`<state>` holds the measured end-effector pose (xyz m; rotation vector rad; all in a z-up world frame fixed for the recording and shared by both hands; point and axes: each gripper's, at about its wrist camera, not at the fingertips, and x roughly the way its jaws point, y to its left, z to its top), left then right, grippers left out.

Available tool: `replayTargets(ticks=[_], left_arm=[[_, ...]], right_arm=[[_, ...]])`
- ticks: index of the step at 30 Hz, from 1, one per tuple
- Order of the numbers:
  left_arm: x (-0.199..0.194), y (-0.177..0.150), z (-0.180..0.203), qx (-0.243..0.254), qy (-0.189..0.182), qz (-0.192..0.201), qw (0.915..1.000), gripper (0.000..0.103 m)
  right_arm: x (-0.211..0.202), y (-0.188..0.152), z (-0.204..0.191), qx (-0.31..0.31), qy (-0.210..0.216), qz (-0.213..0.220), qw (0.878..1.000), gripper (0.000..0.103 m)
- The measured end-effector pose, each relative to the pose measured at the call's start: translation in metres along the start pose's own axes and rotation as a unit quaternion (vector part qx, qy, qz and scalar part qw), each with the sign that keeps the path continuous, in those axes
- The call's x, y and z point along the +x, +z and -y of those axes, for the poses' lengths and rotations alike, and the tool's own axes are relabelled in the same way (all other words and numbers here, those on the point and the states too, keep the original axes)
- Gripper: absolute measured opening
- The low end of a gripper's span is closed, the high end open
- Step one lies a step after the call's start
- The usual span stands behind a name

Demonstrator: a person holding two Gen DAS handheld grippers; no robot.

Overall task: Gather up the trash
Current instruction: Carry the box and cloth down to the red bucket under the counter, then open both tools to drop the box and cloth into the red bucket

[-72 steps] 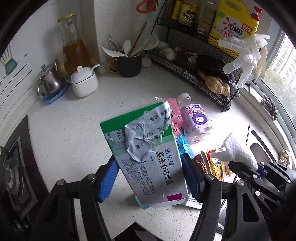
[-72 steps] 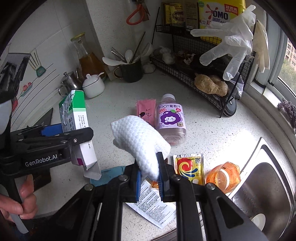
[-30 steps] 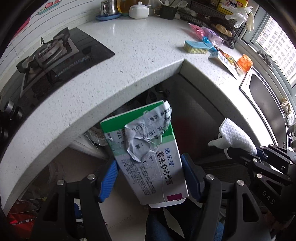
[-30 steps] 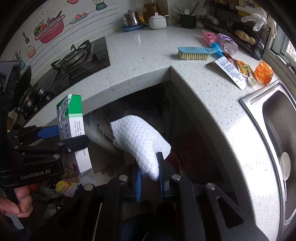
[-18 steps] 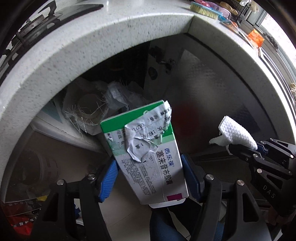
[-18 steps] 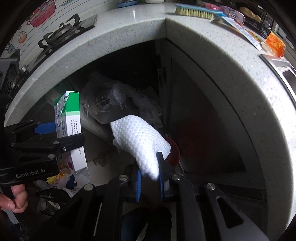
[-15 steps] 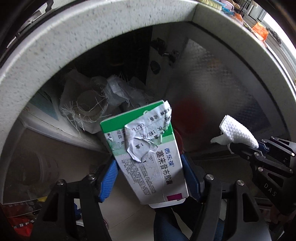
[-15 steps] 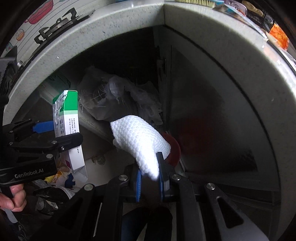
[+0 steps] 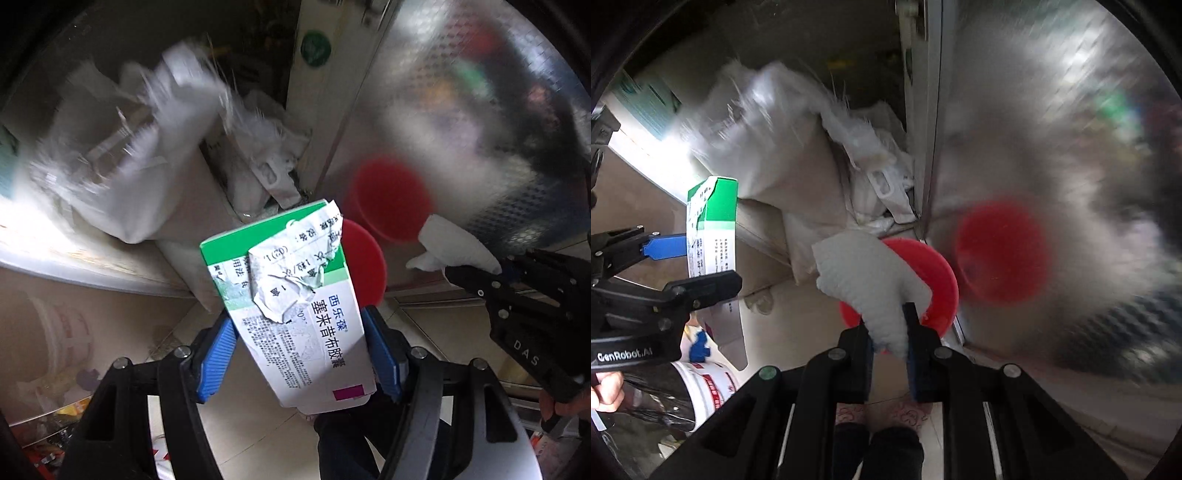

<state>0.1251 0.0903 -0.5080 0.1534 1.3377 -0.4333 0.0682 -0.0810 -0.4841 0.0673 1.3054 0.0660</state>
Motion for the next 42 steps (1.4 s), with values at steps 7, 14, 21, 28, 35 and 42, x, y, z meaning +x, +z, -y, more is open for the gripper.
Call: replayTargets(ticks=[7,14,21,28,35,42], left_arm=[[0.067,0.002,-0.01,0.011,0.0,-0.015,0.9998,0.065],[0.102,0.005,-0.017,0.023,-0.012,-0.029,0.9993,0.065],[0.122,0.006,-0.013,0.046,-0.016,-0.047,0.9977,0.065],[0.129,0.007,0.005,0.092,-0.031,-0.059,0.9935,0.065],[0.13,0.011,0.029,0.137,-0.044,-0.07,0.9871,0.065],[0.135,0.017,0.05,0.16,-0.053,-0.076,0.9827,0.066]], right_arm=[[0.072,0.001,0.012,-0.011,0.016,-0.029,0.999,0.013],[0.109,-0.001,0.022,0.003,0.036,-0.043,0.998,0.017],[0.117,-0.007,0.028,0.012,0.028,-0.041,0.999,0.087],[0.108,-0.025,0.04,0.048,0.012,-0.05,0.998,0.094],[0.102,-0.039,0.052,0.095,-0.011,-0.061,0.994,0.094],[0.101,-0.043,0.067,0.126,-0.033,-0.063,0.99,0.094]])
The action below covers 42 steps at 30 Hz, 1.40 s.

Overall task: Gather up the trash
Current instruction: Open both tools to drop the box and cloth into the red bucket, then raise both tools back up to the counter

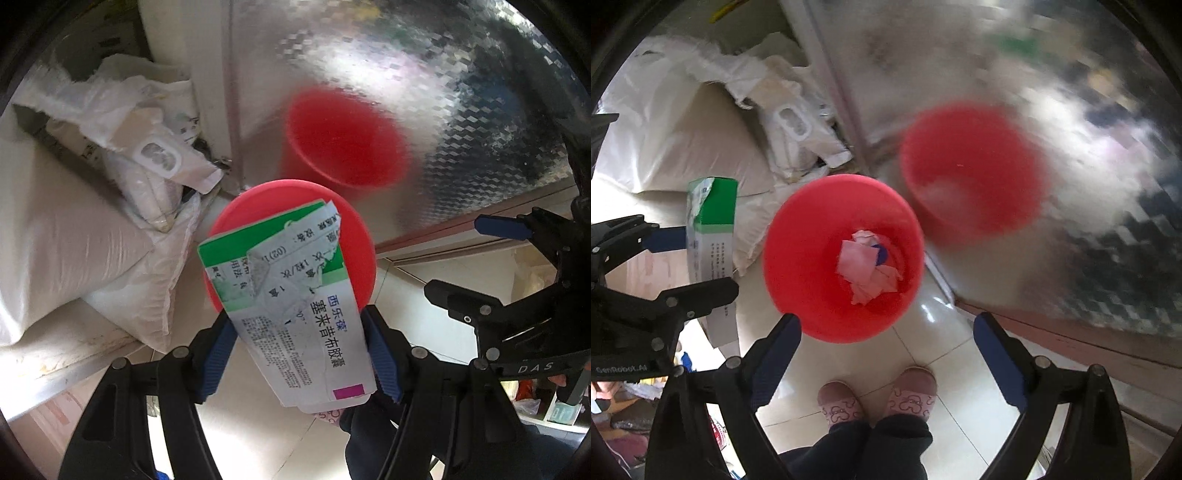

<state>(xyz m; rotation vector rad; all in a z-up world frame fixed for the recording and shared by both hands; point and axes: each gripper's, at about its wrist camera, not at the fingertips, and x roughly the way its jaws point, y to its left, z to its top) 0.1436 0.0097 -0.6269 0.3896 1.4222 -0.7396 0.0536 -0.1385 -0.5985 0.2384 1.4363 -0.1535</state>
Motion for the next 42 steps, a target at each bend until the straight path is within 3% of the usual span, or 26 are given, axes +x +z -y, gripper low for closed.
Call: replayTargets(ticks=[2,4,10,15,23,26,36,42], left_arm=[[0.0,0.002,0.001,-0.001,-0.002,0.0,1.0,0.071],[-0.002,0.004,0.0,-0.002,0.0,0.008,1.0,0.083],[-0.011,0.002,0.005,0.004,0.012,0.003,0.9999,0.084],[-0.052,-0.013,0.012,-0.008,0.024,0.016,0.9996,0.085],[-0.177,-0.039,0.022,-0.063,0.061,0.034,0.9956,0.089],[-0.231,-0.044,0.029,-0.086,0.06,0.041,0.9936,0.089],[-0.398,-0.057,0.055,-0.121,0.103,0.112,0.9808,0.089],[-0.468,-0.056,0.073,-0.12,0.121,0.151,0.9738,0.089]], right_arm=[[0.0,0.0,0.003,0.006,0.006,0.0,1.0,0.094],[-0.001,0.001,0.003,0.006,0.007,0.002,1.0,0.094],[-0.008,0.0,0.005,0.008,0.017,0.011,1.0,0.094],[-0.035,-0.003,-0.005,-0.006,0.029,0.022,0.999,0.094],[-0.138,-0.002,-0.038,-0.037,0.028,0.042,0.998,0.094],[-0.183,-0.001,-0.05,-0.045,0.031,0.051,0.997,0.094],[-0.342,0.002,-0.075,-0.097,0.031,0.124,0.987,0.094],[-0.417,0.001,-0.079,-0.105,0.028,0.156,0.982,0.094]])
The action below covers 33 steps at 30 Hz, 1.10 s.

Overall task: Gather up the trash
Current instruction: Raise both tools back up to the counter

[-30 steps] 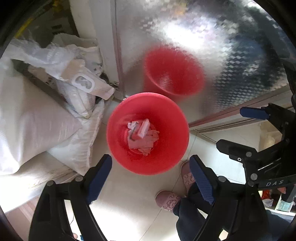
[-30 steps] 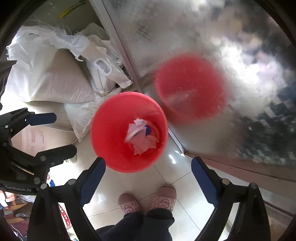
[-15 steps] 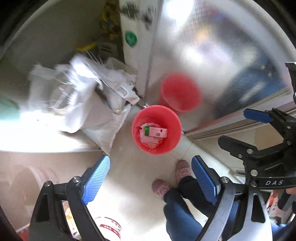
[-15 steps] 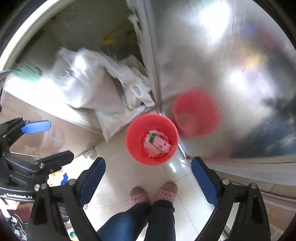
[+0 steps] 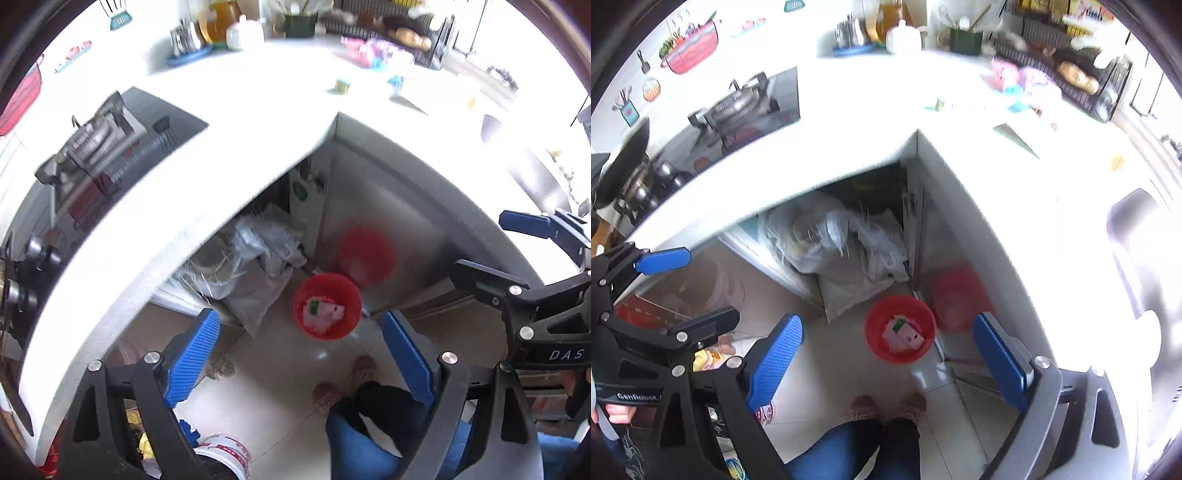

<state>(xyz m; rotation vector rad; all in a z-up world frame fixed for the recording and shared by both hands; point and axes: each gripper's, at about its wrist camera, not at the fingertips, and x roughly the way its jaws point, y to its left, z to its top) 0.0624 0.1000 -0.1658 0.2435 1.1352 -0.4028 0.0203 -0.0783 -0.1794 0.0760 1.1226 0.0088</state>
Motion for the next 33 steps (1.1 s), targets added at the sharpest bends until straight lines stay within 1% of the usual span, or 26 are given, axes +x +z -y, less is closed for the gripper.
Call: replayTargets(ticks=[3,6,8,11,12,15,19,24,26,30,33], left_arm=[[-0.029,0.009,0.002,0.002,0.007,0.025,0.9997,0.089],[-0.051,0.016,0.004,0.002,0.008,0.04,0.9992,0.089],[-0.063,0.022,0.006,-0.001,0.002,0.048,0.9989,0.091],[-0.076,0.031,0.008,0.001,-0.003,0.07,0.9975,0.098],[-0.08,0.032,0.011,0.002,-0.006,0.075,0.9971,0.103],[-0.088,0.043,0.014,0.007,-0.008,0.087,0.9961,0.103],[-0.091,0.056,0.019,0.019,-0.005,0.093,0.9955,0.103],[-0.084,0.07,0.022,0.027,-0.012,0.09,0.9955,0.103],[-0.08,0.077,0.024,0.029,-0.017,0.087,0.9956,0.103],[-0.07,0.095,0.028,0.035,-0.023,0.086,0.9954,0.103],[-0.062,0.113,0.03,0.034,-0.03,0.085,0.9953,0.103]], right_arm=[[-0.023,0.008,-0.003,0.002,-0.007,0.019,1.0,0.094],[-0.042,0.011,-0.005,0.002,-0.016,0.034,0.999,0.094],[-0.047,0.016,-0.008,-0.003,-0.023,0.041,0.999,0.094],[-0.064,0.021,-0.008,-0.008,-0.032,0.065,0.997,0.094],[-0.068,0.023,-0.007,-0.006,-0.034,0.074,0.997,0.094],[-0.075,0.029,-0.007,-0.002,-0.035,0.09,0.995,0.094],[-0.081,0.037,0.0,0.008,-0.029,0.092,0.995,0.094],[-0.083,0.047,0.007,0.011,-0.027,0.093,0.995,0.094],[-0.082,0.052,0.012,0.011,-0.025,0.087,0.996,0.094],[-0.079,0.064,0.022,0.012,-0.031,0.096,0.995,0.094],[-0.074,0.076,0.03,0.005,-0.046,0.102,0.994,0.094]])
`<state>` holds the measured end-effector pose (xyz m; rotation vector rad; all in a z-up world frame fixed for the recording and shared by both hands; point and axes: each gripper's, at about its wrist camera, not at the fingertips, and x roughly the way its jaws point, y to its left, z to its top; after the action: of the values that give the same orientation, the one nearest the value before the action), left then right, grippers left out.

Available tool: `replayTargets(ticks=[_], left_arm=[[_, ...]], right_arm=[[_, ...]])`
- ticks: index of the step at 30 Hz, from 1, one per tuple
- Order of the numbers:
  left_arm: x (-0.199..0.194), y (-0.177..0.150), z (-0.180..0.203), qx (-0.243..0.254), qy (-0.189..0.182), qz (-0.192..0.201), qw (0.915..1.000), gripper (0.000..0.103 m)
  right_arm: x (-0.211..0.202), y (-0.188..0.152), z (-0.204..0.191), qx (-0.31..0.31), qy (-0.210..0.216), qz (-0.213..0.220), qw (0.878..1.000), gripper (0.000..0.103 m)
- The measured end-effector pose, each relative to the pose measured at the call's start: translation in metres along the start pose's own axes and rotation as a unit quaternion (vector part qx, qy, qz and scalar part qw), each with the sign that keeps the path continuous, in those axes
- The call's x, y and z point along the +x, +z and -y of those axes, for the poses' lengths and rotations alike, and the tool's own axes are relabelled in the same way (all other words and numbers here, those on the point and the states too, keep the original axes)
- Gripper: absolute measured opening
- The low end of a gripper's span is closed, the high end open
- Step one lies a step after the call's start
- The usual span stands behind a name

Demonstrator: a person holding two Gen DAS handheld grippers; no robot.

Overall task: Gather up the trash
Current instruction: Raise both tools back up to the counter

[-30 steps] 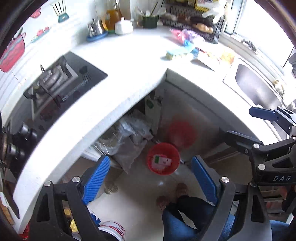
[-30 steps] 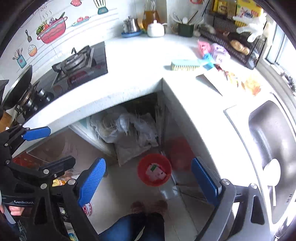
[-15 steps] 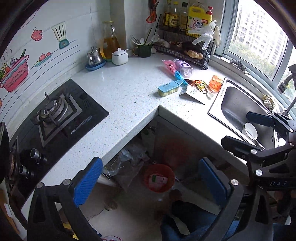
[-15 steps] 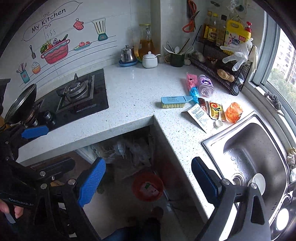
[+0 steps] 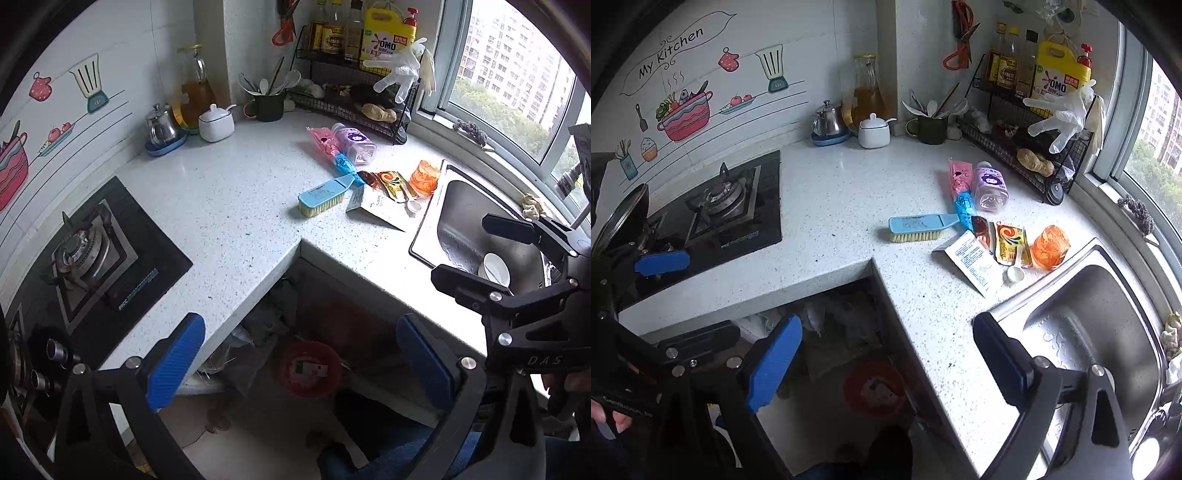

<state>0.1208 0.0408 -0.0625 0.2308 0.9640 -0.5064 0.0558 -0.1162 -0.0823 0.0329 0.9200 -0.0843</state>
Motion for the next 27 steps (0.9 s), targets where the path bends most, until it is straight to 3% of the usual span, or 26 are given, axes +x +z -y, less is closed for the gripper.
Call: replayTargets(ticks=[9,16,27], left_arm=[[0.045,0.051,0.007,0.012,-0.001,-0.013,0.9998,0.103],[0.086,0.086,0.016,0.016,-0.004,-0.034,0.9993,0.103],[0.14,0.116,0.025,0.044,-0.023,-0.072,0.9962,0.103]], right_arm=[[0.032,0.03,0.039,0.005,0.001,-0.014,1.0,0.094],[0.063,0.046,0.072,0.031,0.012,-0.051,0.998,0.094],[0.098,0.053,0.106,0.054,0.003,-0.084,0.995,0.094]])
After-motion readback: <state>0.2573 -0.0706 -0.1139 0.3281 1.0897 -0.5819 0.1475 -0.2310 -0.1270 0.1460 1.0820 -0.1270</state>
